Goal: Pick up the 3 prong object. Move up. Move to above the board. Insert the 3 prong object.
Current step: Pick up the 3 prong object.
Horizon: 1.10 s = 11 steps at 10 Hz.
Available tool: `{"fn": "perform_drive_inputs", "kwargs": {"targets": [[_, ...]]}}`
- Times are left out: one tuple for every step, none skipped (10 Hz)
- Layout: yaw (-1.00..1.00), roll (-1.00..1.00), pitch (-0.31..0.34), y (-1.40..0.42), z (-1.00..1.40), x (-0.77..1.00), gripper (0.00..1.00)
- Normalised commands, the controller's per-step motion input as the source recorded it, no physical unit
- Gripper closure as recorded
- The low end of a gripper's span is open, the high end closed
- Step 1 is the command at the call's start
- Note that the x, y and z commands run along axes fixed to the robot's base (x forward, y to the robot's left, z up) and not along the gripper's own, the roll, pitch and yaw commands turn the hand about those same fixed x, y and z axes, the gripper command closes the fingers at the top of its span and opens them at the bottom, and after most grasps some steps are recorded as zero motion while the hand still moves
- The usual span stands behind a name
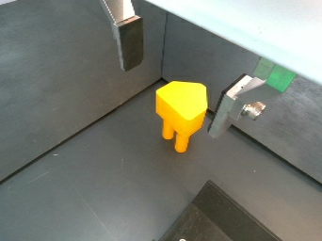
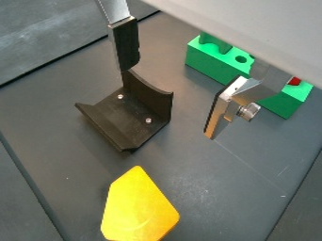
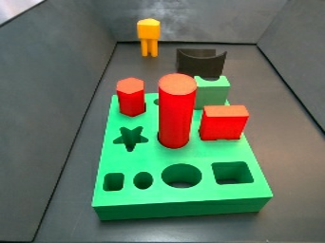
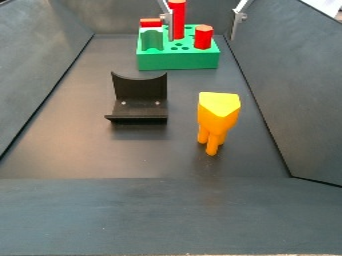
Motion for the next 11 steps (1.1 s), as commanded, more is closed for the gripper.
{"fn": "perform_drive_inputs", "kwargs": {"targets": [[0.0,0.0,-0.057,0.0,-0.02,-0.04,0.0],[0.32,0.0,-0.171,0.3,-0.25,-0.48,0.0],[0.92,0.02,-0.051,0.24,-0.34,-0.09,0.0],[0.97,0.04,-0.02,0.16,-0.34,-0.04,0.0],[0.92,0.08,-0.009,0.14,-0.4,0.0,0.0],[0.86,0.06,-0.023,0.22,-0.44,0.0,0.0],[0.75,0.03,-0.039,0.34,-0.42,0.0,0.0],[0.64,0.03,-0.027,0.36,-0.37,0.0,0.0],[0.56,0.03,-0.013,0.4,-0.36,0.0,0.0],[0.5,0.0,-0.024,0.37,-0.35,-0.04,0.0],[0.38,0.0,0.0,0.26,-0.25,-0.09,0.0]]}}
